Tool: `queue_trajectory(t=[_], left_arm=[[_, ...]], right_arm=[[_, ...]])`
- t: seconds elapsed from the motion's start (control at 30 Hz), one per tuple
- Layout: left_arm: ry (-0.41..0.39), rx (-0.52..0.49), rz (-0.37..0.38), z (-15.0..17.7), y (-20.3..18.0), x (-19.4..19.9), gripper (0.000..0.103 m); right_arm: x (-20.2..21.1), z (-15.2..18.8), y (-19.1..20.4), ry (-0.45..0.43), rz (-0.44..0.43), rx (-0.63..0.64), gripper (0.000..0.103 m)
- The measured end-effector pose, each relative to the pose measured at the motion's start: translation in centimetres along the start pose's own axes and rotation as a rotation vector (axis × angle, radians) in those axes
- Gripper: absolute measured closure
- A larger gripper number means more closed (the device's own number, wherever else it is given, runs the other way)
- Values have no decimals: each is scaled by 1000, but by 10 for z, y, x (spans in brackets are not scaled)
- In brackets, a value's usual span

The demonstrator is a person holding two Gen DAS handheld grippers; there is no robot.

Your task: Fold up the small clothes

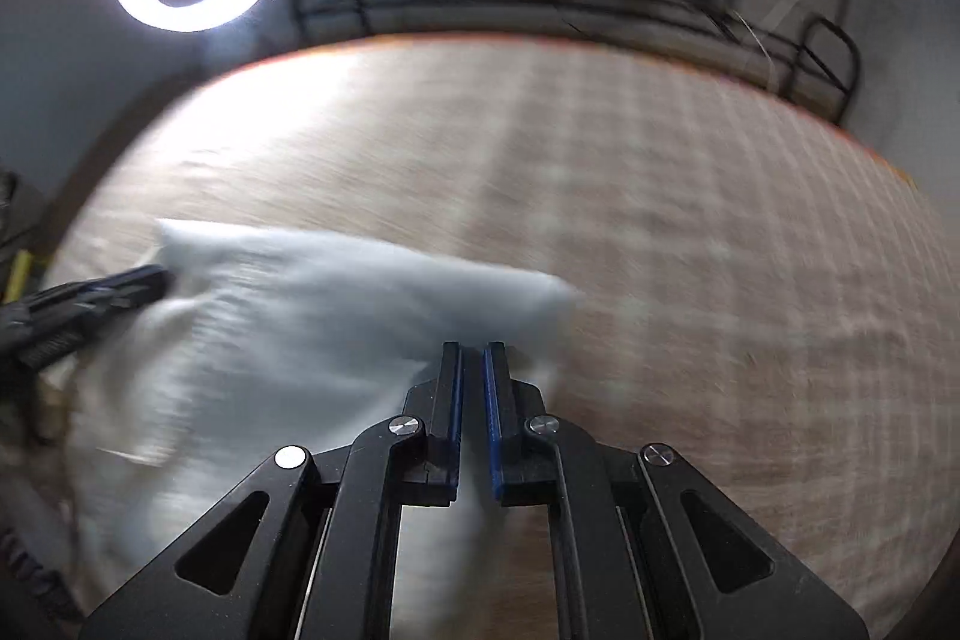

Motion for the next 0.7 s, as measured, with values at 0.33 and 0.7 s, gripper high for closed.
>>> queue_trajectory(t=[0.33, 0.7], left_arm=[[-34, 59, 21, -17, 19, 42, 93], [-35, -99, 28, 11, -23, 76, 93]], right_arm=[[43, -21, -2, -54, -27, -3, 87], [69, 0, 62, -21, -170, 125, 87]])
Point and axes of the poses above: each gripper's, at about its wrist camera, not at the fingertips, and x roughly against the way its jaws point, y to its left, z to its underside, the point moved 7 cm from there along -x, roughly the way its jaws point, and after that the axes turned 13 degrees about -y, right-handed, at the moved point
